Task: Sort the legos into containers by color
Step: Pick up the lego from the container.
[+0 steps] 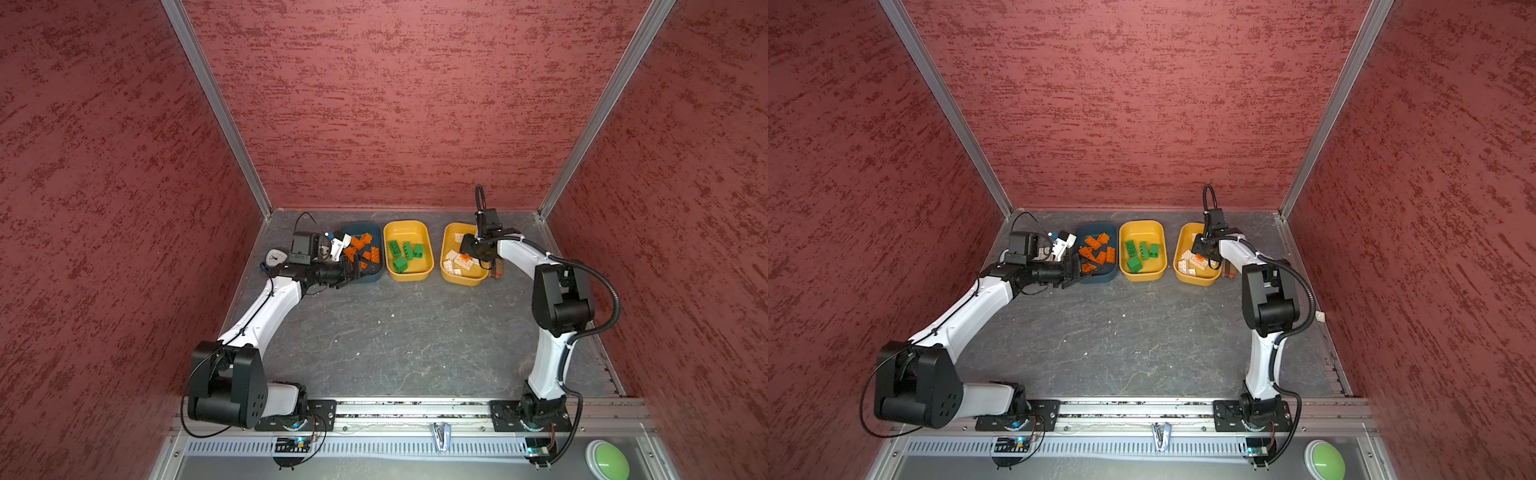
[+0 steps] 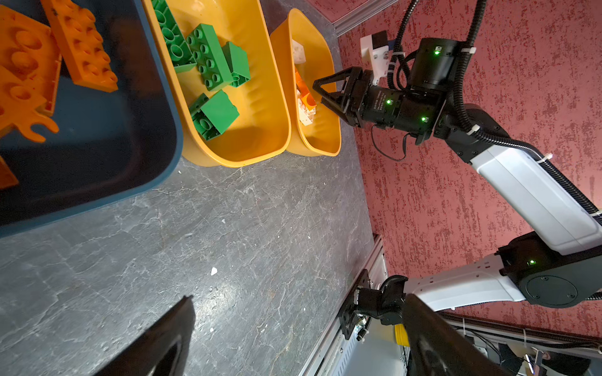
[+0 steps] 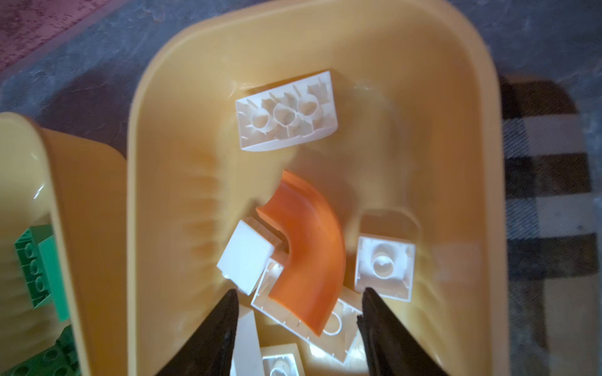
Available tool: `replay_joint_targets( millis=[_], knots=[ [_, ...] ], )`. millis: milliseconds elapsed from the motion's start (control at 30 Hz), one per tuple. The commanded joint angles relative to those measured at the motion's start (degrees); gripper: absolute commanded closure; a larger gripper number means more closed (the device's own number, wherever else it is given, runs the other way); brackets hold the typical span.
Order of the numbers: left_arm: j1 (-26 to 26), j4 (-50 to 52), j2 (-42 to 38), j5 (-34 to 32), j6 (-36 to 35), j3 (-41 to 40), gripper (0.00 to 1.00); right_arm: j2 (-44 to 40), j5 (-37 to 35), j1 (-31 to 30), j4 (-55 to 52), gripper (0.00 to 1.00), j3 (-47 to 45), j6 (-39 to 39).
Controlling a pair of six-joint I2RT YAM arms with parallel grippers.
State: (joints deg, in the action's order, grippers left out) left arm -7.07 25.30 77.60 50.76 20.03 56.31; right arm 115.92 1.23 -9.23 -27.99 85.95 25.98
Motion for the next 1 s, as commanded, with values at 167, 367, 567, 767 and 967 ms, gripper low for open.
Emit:
replay_joint_targets(
  millis=[167,367,567,767,967],
  knots=[
    [1.0,0.0,-0.7,1.3,-2.0,0.8,0.01,3.9,-7.6,-0.8,0.9,0.44,0.8,3.0],
    [1.6,-0.2,-0.9,1.7,-2.1,0.3,0.01,3.4,-9.8,-0.8,0.3,0.49,0.3,2.7],
    [1.6,0.1,-1.0,2.0,-2.3,0.6,0.01,4.4,-8.4,-0.6,0.3,0.59,1.4,3.4],
    [2.0,0.5,-1.3,2.1,-2.6,0.5,0.01,3.3,-8.8,-0.5,-0.1,0.68,2.1,2.5],
    [2.0,0.3,-1.2,2.0,-2.7,0.6,0.01,-1.2,-11.3,-0.7,-1.0,0.71,1.7,0.2]
  ],
)
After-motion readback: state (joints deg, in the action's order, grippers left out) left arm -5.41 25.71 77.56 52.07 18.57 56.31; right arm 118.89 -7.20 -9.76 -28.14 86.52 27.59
